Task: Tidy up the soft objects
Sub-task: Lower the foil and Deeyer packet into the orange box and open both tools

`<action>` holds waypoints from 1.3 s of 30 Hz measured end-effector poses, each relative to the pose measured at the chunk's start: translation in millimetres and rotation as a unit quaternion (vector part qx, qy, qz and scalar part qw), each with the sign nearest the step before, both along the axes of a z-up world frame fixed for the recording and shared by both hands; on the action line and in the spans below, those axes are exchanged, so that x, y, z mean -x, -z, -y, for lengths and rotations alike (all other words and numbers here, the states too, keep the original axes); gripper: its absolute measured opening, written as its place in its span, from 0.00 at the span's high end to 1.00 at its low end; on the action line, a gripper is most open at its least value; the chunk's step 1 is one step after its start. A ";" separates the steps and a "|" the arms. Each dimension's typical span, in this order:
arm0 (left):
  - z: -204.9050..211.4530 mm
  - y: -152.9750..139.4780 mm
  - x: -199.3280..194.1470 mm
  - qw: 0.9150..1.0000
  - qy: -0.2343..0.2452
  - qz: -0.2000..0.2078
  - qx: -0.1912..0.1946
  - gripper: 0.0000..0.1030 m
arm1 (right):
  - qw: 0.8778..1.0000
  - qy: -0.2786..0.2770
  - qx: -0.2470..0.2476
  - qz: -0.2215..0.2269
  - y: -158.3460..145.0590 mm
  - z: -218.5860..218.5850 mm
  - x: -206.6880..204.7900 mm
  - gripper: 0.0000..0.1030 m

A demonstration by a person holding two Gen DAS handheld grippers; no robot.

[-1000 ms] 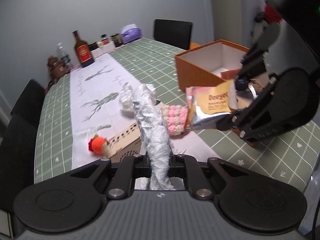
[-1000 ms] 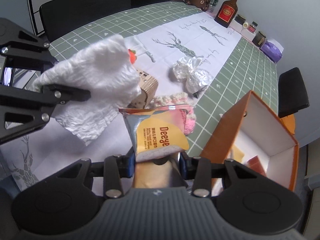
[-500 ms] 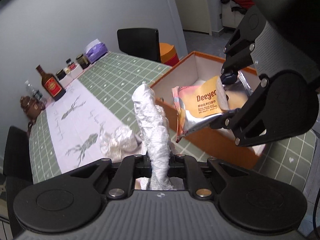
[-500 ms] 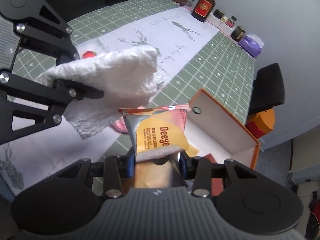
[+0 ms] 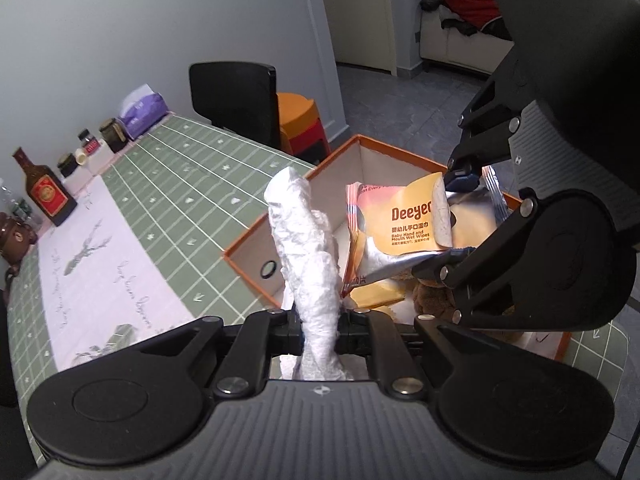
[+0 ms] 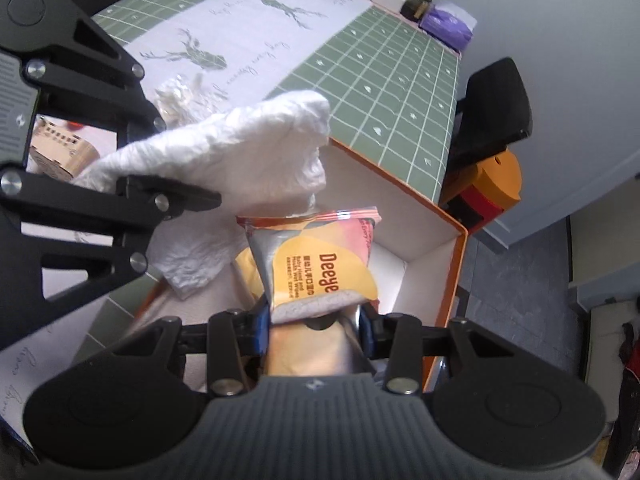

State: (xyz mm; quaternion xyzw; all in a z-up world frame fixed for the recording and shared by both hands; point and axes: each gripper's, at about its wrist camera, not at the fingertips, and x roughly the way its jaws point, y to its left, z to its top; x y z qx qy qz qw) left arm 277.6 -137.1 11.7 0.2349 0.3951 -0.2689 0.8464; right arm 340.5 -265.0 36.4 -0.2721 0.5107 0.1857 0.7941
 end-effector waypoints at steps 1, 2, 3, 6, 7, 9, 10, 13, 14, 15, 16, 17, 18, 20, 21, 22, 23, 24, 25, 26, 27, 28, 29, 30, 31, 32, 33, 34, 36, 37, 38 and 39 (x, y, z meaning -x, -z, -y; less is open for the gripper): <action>3.3 4.4 -3.3 1.000 0.002 -0.007 -0.002 0.90 | 1.000 0.002 0.003 -0.005 5.1 2.4 -4.5 0.60; 5.2 9.1 -8.1 1.000 0.002 -0.015 -0.004 0.90 | 1.000 0.004 0.005 -0.009 9.6 4.3 -8.4 0.60; 7.0 13.6 -12.7 1.000 0.001 -0.021 -0.007 0.90 | 1.000 0.006 0.009 -0.015 15.0 6.2 -12.6 0.60; 10.5 25.1 -26.2 0.999 0.003 -0.042 -0.019 0.90 | 0.999 0.011 0.016 -0.028 29.1 11.3 -22.4 0.60; 11.3 28.4 -29.9 0.998 0.005 -0.050 -0.023 0.90 | 0.999 0.013 0.018 -0.031 32.5 13.1 -24.7 0.60; 14.7 33.5 -35.0 0.998 0.008 -0.060 -0.032 0.89 | 0.999 0.016 0.019 -0.042 40.8 17.0 -30.3 0.60; 15.9 34.7 -37.3 0.997 0.009 -0.064 -0.033 0.89 | 0.999 0.016 0.019 -0.047 45.3 18.5 -31.9 0.60; 20.2 37.8 -40.0 0.997 0.012 -0.069 -0.038 0.89 | 0.998 0.020 0.014 -0.059 55.4 23.4 -36.9 0.60; 22.0 39.5 -40.8 0.997 0.014 -0.070 -0.040 0.89 | 0.998 0.020 0.012 -0.062 57.8 24.0 -38.2 0.59; 23.3 41.0 -41.9 0.997 0.014 -0.071 -0.039 0.89 | 0.998 0.020 0.009 -0.066 60.0 25.5 -39.0 0.59; 24.7 42.9 -43.0 0.997 0.014 -0.072 -0.037 0.89 | 0.997 0.022 0.004 -0.069 59.9 28.0 -38.7 0.59; 26.3 44.8 -43.9 0.997 0.015 -0.073 -0.034 0.89 | 0.997 0.026 -0.002 -0.072 60.5 30.4 -39.7 0.59; 27.7 47.2 -44.4 0.997 0.017 -0.075 -0.032 0.89 | 0.997 0.032 -0.010 -0.076 61.5 34.2 -41.8 0.59; 31.1 52.8 -46.6 0.996 0.021 -0.079 -0.032 0.89 | 0.995 0.042 -0.023 -0.084 64.7 41.2 -46.9 0.58; 32.5 55.6 -46.7 0.996 0.023 -0.080 -0.032 0.89 | 0.995 0.048 -0.029 -0.088 66.4 44.3 -48.6 0.57; 33.4 58.1 -47.4 0.996 0.025 -0.080 -0.030 0.89 | 0.994 0.053 -0.035 -0.092 68.4 47.2 -49.7 0.56; 34.3 60.6 -47.6 0.996 0.025 -0.081 -0.030 0.89 | 0.993 0.058 -0.040 -0.095 69.5 49.2 -50.4 0.53; 34.5 62.7 -48.3 0.996 0.023 -0.080 -0.030 0.89 | 0.992 0.063 -0.043 -0.096 71.0 51.3 -51.1 0.52; 34.7 64.9 -49.4 0.996 0.022 -0.077 -0.030 0.89 | 0.992 0.065 -0.046 -0.096 72.5 53.1 -51.1 0.50; 35.1 66.3 -50.1 0.996 0.022 -0.077 -0.029 0.88 | 0.992 0.067 -0.051 -0.095 72.9 53.5 -49.7 0.49; 34.8 67.2 -50.1 0.996 0.024 -0.078 -0.027 0.88 | 0.992 0.066 -0.053 -0.094 72.7 53.6 -48.2 0.49; 35.1 67.5 -50.2 0.996 0.025 -0.077 -0.025 0.88 | 0.992 0.067 -0.054 -0.093 72.8 54.3 -46.9 0.49; 34.9 67.4 -51.3 0.996 0.026 -0.077 -0.024 0.86 | 0.992 0.068 -0.055 -0.093 72.5 54.9 -46.2 0.48; 34.7 67.1 -51.1 0.996 0.026 -0.076 -0.024 0.85 | 0.992 0.069 -0.057 -0.093 71.8 55.8 -45.6 0.48; 35.5 66.6 -50.4 0.997 0.025 -0.075 -0.022 0.84 | 0.991 0.070 -0.059 -0.093 71.0 56.8 -46.6 0.46; 35.2 65.3 -49.4 0.997 0.026 -0.072 -0.018 0.82 | 0.991 0.071 -0.060 -0.093 69.8 57.3 -46.8 0.42; 34.8 63.7 -48.6 0.997 0.026 -0.068 -0.016 0.78 | 0.991 0.071 -0.061 -0.091 68.0 57.4 -46.6 0.40; 35.3 62.5 -48.3 0.997 0.030 -0.065 -0.013 0.76 | 0.992 0.071 -0.063 -0.089 66.2 57.0 -47.1 0.38; 35.2 59.3 -45.7 0.998 0.032 -0.059 -0.014 0.69 | 0.992 0.069 -0.063 -0.086 62.2 55.8 -47.3 0.35; 35.1 57.6 -44.6 0.998 0.032 -0.056 -0.016 0.69 | 0.992 0.068 -0.060 -0.083 60.3 54.8 -47.0 0.34; 34.3 55.2 -43.2 0.998 0.033 -0.053 -0.015 0.68 | 0.993 0.068 -0.059 -0.080 58.5 54.4 -46.6 0.34; 33.2 52.2 -41.2 0.998 0.033 -0.050 -0.013 0.67 | 0.993 0.069 -0.059 -0.079 56.7 54.1 -46.3 0.34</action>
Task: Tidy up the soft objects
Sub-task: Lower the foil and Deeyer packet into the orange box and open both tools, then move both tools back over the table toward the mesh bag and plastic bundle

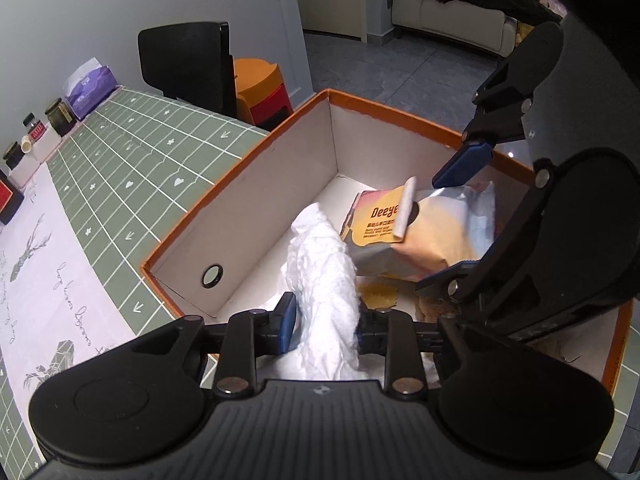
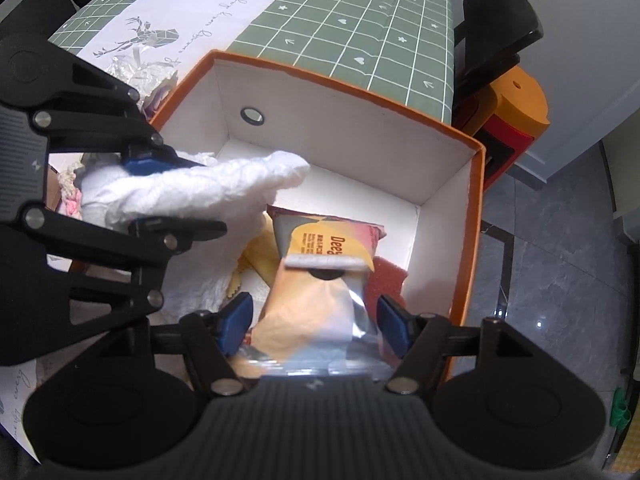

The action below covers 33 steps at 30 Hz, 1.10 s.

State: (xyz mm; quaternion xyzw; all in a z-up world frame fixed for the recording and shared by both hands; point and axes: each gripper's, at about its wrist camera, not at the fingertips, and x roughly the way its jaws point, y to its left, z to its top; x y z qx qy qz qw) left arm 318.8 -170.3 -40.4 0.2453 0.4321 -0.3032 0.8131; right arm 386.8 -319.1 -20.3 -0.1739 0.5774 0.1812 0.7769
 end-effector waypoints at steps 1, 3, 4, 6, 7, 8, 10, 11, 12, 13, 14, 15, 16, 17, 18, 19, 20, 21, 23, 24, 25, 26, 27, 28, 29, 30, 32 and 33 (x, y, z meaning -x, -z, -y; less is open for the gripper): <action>-1.6 -3.6 1.7 1.000 0.000 0.004 0.004 0.67 | 1.000 0.000 0.000 0.001 -1.5 -0.2 0.5 0.34; -5.7 -12.1 5.1 1.000 -0.001 0.012 0.015 0.60 | 1.000 -0.001 0.001 0.007 -5.9 -1.6 3.4 0.34; -7.7 -16.6 6.9 1.000 -0.002 0.016 0.021 0.58 | 1.000 -0.003 0.003 0.011 -8.2 -2.5 5.0 0.33; -11.3 -25.6 11.2 0.999 -0.002 0.024 0.034 0.52 | 1.000 -0.004 0.006 0.016 -12.8 -4.8 8.5 0.30; -12.7 -29.6 12.4 0.999 -0.002 0.026 0.040 0.51 | 1.000 -0.006 0.009 0.020 -14.9 -6.0 10.4 0.28; -13.9 -33.8 14.2 0.999 -0.003 0.029 0.045 0.50 | 1.000 -0.008 0.012 0.024 -17.3 -7.0 12.7 0.28; -15.7 -40.7 19.0 0.998 -0.007 0.036 0.051 0.48 | 0.999 -0.008 0.015 0.029 -21.7 -7.3 17.2 0.28; -16.5 -43.8 22.0 0.998 -0.008 0.040 0.052 0.47 | 0.999 -0.008 0.015 0.031 -24.0 -8.1 19.4 0.28; -17.8 -47.0 25.3 0.998 -0.008 0.044 0.053 0.48 | 0.999 -0.009 0.016 0.033 -26.3 -9.1 21.6 0.28; -19.2 -49.9 28.6 0.998 -0.007 0.046 0.053 0.48 | 0.999 -0.010 0.017 0.034 -28.9 -10.7 24.1 0.28; -20.4 -52.6 32.4 0.998 -0.006 0.047 0.051 0.48 | 0.999 -0.011 0.019 0.037 -31.4 -12.3 27.0 0.28; -22.5 -55.4 36.7 0.998 -0.006 0.048 0.049 0.47 | 0.999 -0.011 0.020 0.039 -34.5 -14.1 30.2 0.28; -24.7 -57.9 40.7 0.998 -0.006 0.049 0.046 0.47 | 0.999 -0.011 0.019 0.042 -37.5 -16.1 33.5 0.28; -27.8 -60.7 44.7 0.998 -0.008 0.051 0.043 0.47 | 0.999 -0.011 0.018 0.046 -40.7 -18.2 36.8 0.28; -31.8 -63.3 48.2 0.998 -0.012 0.052 0.042 0.48 | 0.999 -0.010 0.017 0.051 -43.9 -20.6 40.2 0.28; -35.9 -65.6 51.8 0.998 -0.016 0.053 0.041 0.48 | 0.998 -0.009 0.015 0.056 -47.6 -23.5 44.2 0.28; -40.6 -67.6 55.8 0.998 -0.019 0.053 0.041 0.47 | 0.998 -0.008 0.011 0.061 -50.9 -26.6 48.3 0.28; -45.7 -69.5 59.5 0.997 -0.021 0.054 0.042 0.47 | 0.998 -0.006 0.008 0.066 -53.8 -29.9 52.7 0.28; -56.5 -72.2 69.3 0.997 -0.027 0.058 0.042 0.47 | 0.997 -0.006 0.000 0.079 -59.1 -39.3 63.8 0.28; -62.0 -72.6 73.6 0.997 -0.033 0.059 0.042 0.47 | 0.996 -0.009 -0.005 0.086 -61.4 -44.7 69.7 0.28; -70.2 -73.3 78.2 0.996 -0.041 0.060 0.043 0.47 | 0.996 -0.012 -0.010 0.093 -63.5 -50.8 77.4 0.28; -77.2 -73.5 83.2 0.996 -0.049 0.062 0.044 0.48 | 0.995 -0.016 -0.014 0.098 -65.0 -57.0 83.5 0.28; -84.0 -74.0 87.7 0.995 -0.058 0.067 0.044 0.47 | 0.994 -0.020 -0.018 0.104 -66.5 -63.1 90.1 0.28; -92.7 -74.3 94.3 0.994 -0.069 0.074 0.049 0.47 | 0.993 -0.024 -0.024 0.110 -67.8 -70.3 97.6 0.28; -101.1 -74.1 100.3 0.992 -0.077 0.077 0.057 0.47 | 0.993 -0.028 -0.030 0.114 -68.8 -77.0 104.6 0.28; -109.4 -73.2 106.1 0.991 -0.087 0.078 0.064 0.48 | 0.992 -0.032 -0.036 0.118 -69.5 -84.1 111.6 0.28; -125.4 -72.7 116.3 0.988 -0.109 0.084 0.070 0.48 | 0.990 -0.042 -0.048 0.123 -70.2 -96.7 124.2 0.28; -133.1 -71.7 121.7 0.987 -0.119 0.088 0.070 0.48 | 0.990 -0.046 -0.053 0.126 -69.5 -103.4 129.9 0.28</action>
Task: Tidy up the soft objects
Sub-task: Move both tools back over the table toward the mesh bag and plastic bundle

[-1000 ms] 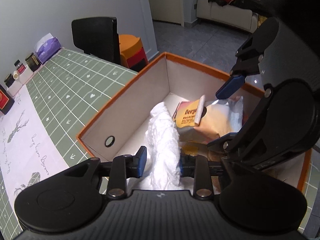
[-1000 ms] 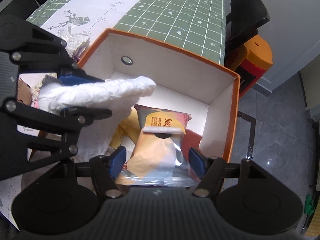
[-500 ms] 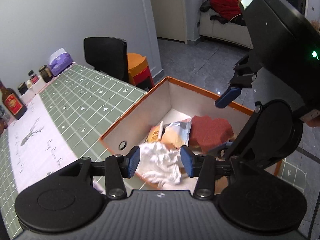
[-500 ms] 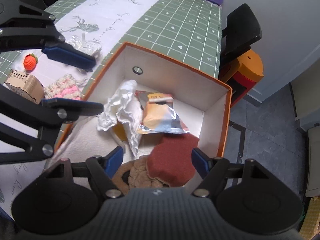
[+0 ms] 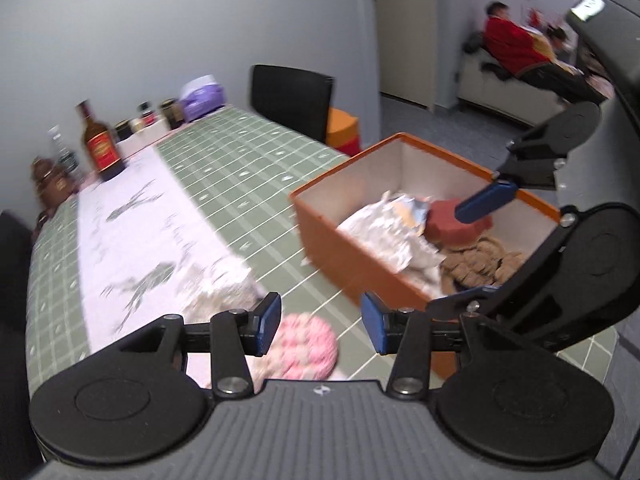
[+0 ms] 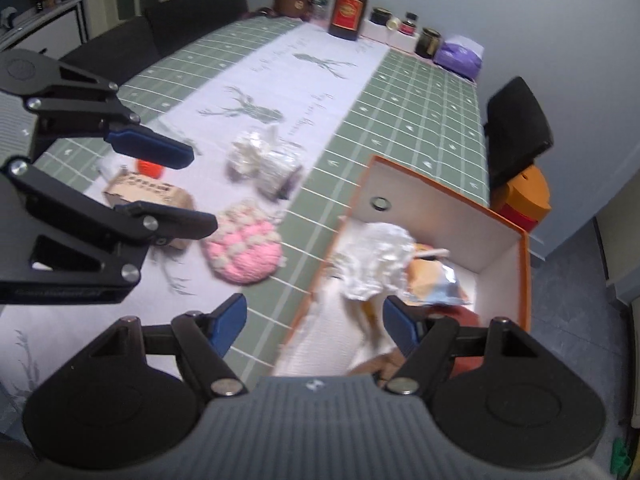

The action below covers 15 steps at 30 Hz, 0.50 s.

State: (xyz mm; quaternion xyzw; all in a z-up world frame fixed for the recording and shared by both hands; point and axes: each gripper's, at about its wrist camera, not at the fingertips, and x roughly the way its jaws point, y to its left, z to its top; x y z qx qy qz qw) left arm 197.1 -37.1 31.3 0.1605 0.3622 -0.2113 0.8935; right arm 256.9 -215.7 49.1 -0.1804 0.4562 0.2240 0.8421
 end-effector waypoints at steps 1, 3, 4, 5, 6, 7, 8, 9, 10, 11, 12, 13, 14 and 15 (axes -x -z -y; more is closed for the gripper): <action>-7.7 0.4 6.0 1.000 -0.010 0.006 -0.001 0.47 | 1.000 -0.003 -0.005 0.002 1.1 -6.1 5.6 0.28; -23.9 1.0 19.9 0.999 -0.031 0.021 0.001 0.48 | 1.000 -0.009 -0.017 0.002 5.4 -18.0 16.4 0.28; -32.1 1.0 26.5 0.999 -0.043 0.023 0.007 0.48 | 1.000 -0.012 -0.023 0.004 7.8 -22.6 21.5 0.28; -41.0 2.1 33.5 0.998 -0.052 0.024 0.014 0.48 | 1.000 -0.014 -0.027 0.006 10.2 -27.3 26.0 0.28; -48.9 3.5 39.6 0.998 -0.060 0.023 0.019 0.48 | 0.999 -0.018 -0.028 0.010 13.6 -33.2 31.3 0.28; -56.3 5.4 45.9 0.997 -0.069 0.023 0.022 0.47 | 0.999 -0.021 -0.029 0.014 16.9 -38.7 35.8 0.28; -63.0 7.7 51.4 0.996 -0.079 0.023 0.022 0.48 | 0.999 -0.022 -0.031 0.016 20.6 -43.3 39.3 0.28; -70.4 10.7 57.1 0.996 -0.088 0.022 0.022 0.48 | 0.999 -0.021 -0.035 0.015 24.7 -47.5 43.2 0.28; -77.8 13.7 62.2 0.995 -0.097 0.021 0.022 0.48 | 0.999 -0.020 -0.041 0.013 28.2 -50.9 45.5 0.28; -84.5 17.2 66.9 0.994 -0.107 0.020 0.023 0.48 | 0.999 -0.018 -0.049 0.008 32.2 -54.3 48.2 0.28; -93.4 21.3 73.5 0.993 -0.116 0.017 0.026 0.48 | 0.998 -0.017 -0.058 0.003 36.4 -57.7 50.6 0.28; -100.3 25.0 77.3 0.992 -0.123 0.014 0.030 0.47 | 0.998 -0.017 -0.065 -0.002 40.4 -61.4 52.1 0.28; -106.0 28.3 80.1 0.991 -0.130 0.011 0.035 0.47 | 0.997 -0.017 -0.069 -0.003 44.5 -64.6 53.6 0.28; -113.5 32.2 83.8 0.990 -0.138 0.008 0.039 0.47 | 0.997 -0.018 -0.070 -0.002 48.5 -68.9 56.0 0.28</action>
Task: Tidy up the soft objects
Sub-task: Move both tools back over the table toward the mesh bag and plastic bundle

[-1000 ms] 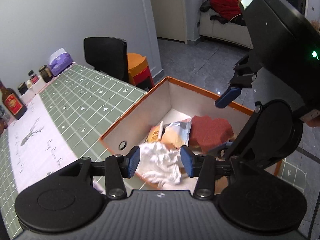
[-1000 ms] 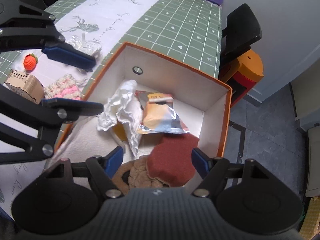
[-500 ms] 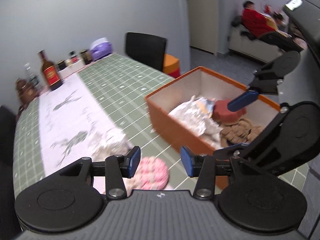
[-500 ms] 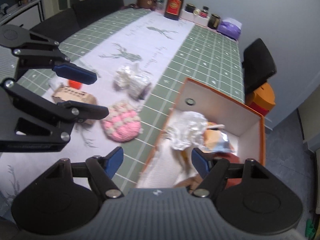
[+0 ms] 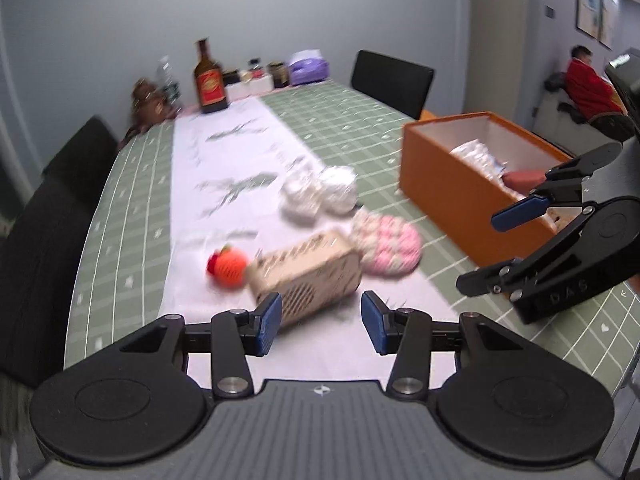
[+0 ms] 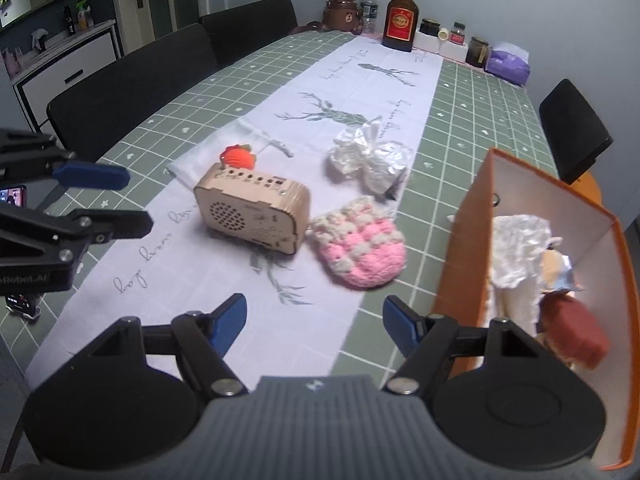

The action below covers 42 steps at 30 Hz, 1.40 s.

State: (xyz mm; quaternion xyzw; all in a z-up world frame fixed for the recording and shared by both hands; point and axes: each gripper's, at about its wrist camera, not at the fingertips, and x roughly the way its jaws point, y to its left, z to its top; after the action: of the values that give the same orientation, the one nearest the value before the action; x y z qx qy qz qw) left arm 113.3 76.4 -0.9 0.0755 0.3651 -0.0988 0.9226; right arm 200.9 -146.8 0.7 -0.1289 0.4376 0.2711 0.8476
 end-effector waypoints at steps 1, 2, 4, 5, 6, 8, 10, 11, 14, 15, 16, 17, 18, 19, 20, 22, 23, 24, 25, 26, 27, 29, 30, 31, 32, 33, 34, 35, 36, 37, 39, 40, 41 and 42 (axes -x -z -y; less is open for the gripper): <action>-5.3 3.8 3.6 1.000 -0.006 0.000 0.004 0.47 | 1.000 -0.003 0.000 0.002 4.3 -4.0 1.6 0.28; -10.8 6.1 6.7 1.000 -0.009 0.003 0.010 0.47 | 1.000 -0.007 -0.002 0.004 8.4 -7.3 3.1 0.28; -19.0 9.9 9.4 1.000 -0.013 0.003 0.020 0.48 | 1.000 -0.009 -0.004 -0.001 16.6 -13.4 3.5 0.28; -22.2 12.2 8.9 1.000 -0.016 0.000 0.022 0.47 | 1.000 -0.010 -0.002 -0.006 20.1 -16.2 2.5 0.28; -25.8 14.4 7.8 1.000 -0.020 -0.003 0.023 0.47 | 1.000 -0.013 0.003 -0.009 23.9 -19.2 0.2 0.28; -33.2 19.1 5.5 0.999 -0.031 -0.008 0.021 0.48 | 1.000 -0.014 0.012 -0.011 28.2 -23.3 -4.2 0.28; -42.0 22.4 2.3 0.999 -0.043 -0.013 0.026 0.47 | 1.000 -0.016 0.018 -0.016 30.9 -25.0 -10.1 0.28; -45.8 23.0 0.0 0.998 -0.050 -0.015 0.031 0.47 | 0.999 -0.018 0.021 -0.018 31.8 -26.0 -13.4 0.28; -57.1 22.0 -9.6 0.997 -0.066 -0.017 0.041 0.48 | 0.998 -0.028 0.046 -0.018 33.0 -29.3 -25.7 0.28; -60.0 20.1 -13.3 0.997 -0.068 -0.016 0.044 0.48 | 0.998 -0.030 0.056 -0.017 32.6 -30.6 -30.5 0.28; -62.2 17.7 -17.3 0.996 -0.070 -0.016 0.047 0.48 | 0.997 -0.030 0.066 -0.017 31.8 -31.7 -36.0 0.28; -64.8 15.0 -21.8 0.996 -0.072 -0.015 0.049 0.48 | 0.997 -0.031 0.073 -0.017 30.0 -32.3 -41.8 0.28; -67.0 11.4 -26.4 0.996 -0.074 -0.014 0.049 0.48 | 0.996 -0.032 0.078 -0.016 27.4 -32.5 -47.0 0.28; -68.7 8.3 -31.6 0.996 -0.074 -0.013 0.049 0.48 | 0.996 -0.034 0.081 -0.013 22.8 -32.6 -53.3 0.28; -71.1 4.0 -37.9 0.996 -0.076 -0.012 0.049 0.48 | 0.996 -0.035 0.084 -0.009 17.9 -32.6 -59.1 0.28; -76.3 -2.9 -54.0 0.995 -0.083 -0.015 0.053 0.48 | 0.995 -0.037 0.088 0.001 7.3 -33.5 -71.7 0.28; -78.9 -5.3 -62.2 0.995 -0.086 -0.018 0.056 0.48 | 0.995 -0.037 0.090 0.006 2.8 -33.9 -77.4 0.28; -81.5 -6.9 -70.9 0.994 -0.088 -0.020 0.058 0.48 | 0.995 -0.037 0.091 0.011 -2.0 -34.9 -85.2 0.28; -83.4 -7.5 -80.5 0.994 -0.088 -0.023 0.055 0.48 | 0.995 -0.037 0.091 0.014 -6.1 -36.5 -93.6 0.28; -85.2 -7.0 -90.5 0.994 -0.088 -0.027 0.052 0.47 | 0.995 -0.038 0.089 0.014 -8.8 -37.9 -101.9 0.28; -87.6 -5.4 -101.0 0.995 -0.085 -0.030 0.053 0.45 | 0.995 -0.038 0.087 0.012 -10.4 -39.8 -110.9 0.28; -91.9 0.4 -119.7 0.995 -0.076 -0.038 0.058 0.37 | 0.996 -0.038 0.084 0.000 -9.1 -43.9 -129.2 0.23; -93.6 4.5 -129.4 0.995 -0.074 -0.042 0.057 0.35 | 0.996 -0.037 0.083 -0.005 -6.6 -46.4 -138.5 0.21; -95.2 10.4 -139.8 0.994 -0.078 -0.047 0.052 0.35 | 0.996 -0.034 0.084 -0.009 -3.7 -48.7 -147.0 0.21; -96.9 15.7 -148.8 0.994 -0.086 -0.053 0.045 0.35 | 0.995 -0.033 0.089 -0.014 0.7 -52.9 -156.1 0.21; -99.5 22.4 -158.6 0.993 -0.100 -0.055 0.036 0.35 | 0.995 -0.034 0.094 -0.017 4.7 -56.7 -163.4 0.21; -102.4 28.8 -166.7 0.992 -0.111 -0.057 0.031 0.35 | 0.994 -0.036 0.099 -0.018 9.8 -60.7 -171.7 0.21; -105.0 35.3 -174.6 0.991 -0.117 -0.062 0.028 0.35 | 0.994 -0.040 0.104 -0.019 13.8 -64.1 -178.0 0.21; -107.2 42.3 -181.8 0.990 -0.116 -0.069 0.028 0.35 | 0.993 -0.044 0.109 -0.019 19.0 -67.7 -185.8 0.21; -108.8 49.1 -188.0 0.990 -0.113 -0.075 0.027 0.35 | 0.992 -0.048 0.111 -0.021 23.8 -70.9 -193.1 0.21; -110.6 62.8 -199.7 0.990 -0.107 -0.091 0.020 0.35 | 0.992 -0.056 0.113 -0.029 35.6 -76.1 -209.2 0.19; -111.8 69.7 -205.7 0.989 -0.107 -0.100 0.015 0.35 | 0.991 -0.059 0.112 -0.034 41.2 -78.1 -216.3 0.17; -114.6 75.5 -210.3 0.988 -0.110 -0.105 0.013 0.35 | 0.991 -0.061 0.112 -0.039 47.0 -79.6 -223.0 0.15; -117.6 80.3 -214.6 0.987 -0.114 -0.109 0.013 0.35 | 0.991 -0.062 0.113 -0.043 52.1 -81.2 -229.3 0.15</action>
State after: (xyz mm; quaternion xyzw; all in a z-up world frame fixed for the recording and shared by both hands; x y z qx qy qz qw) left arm 327.9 193.9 -81.2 0.0097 0.4683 -0.0054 0.8835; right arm 430.1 -65.6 -51.4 -0.2394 0.4926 0.2770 0.7895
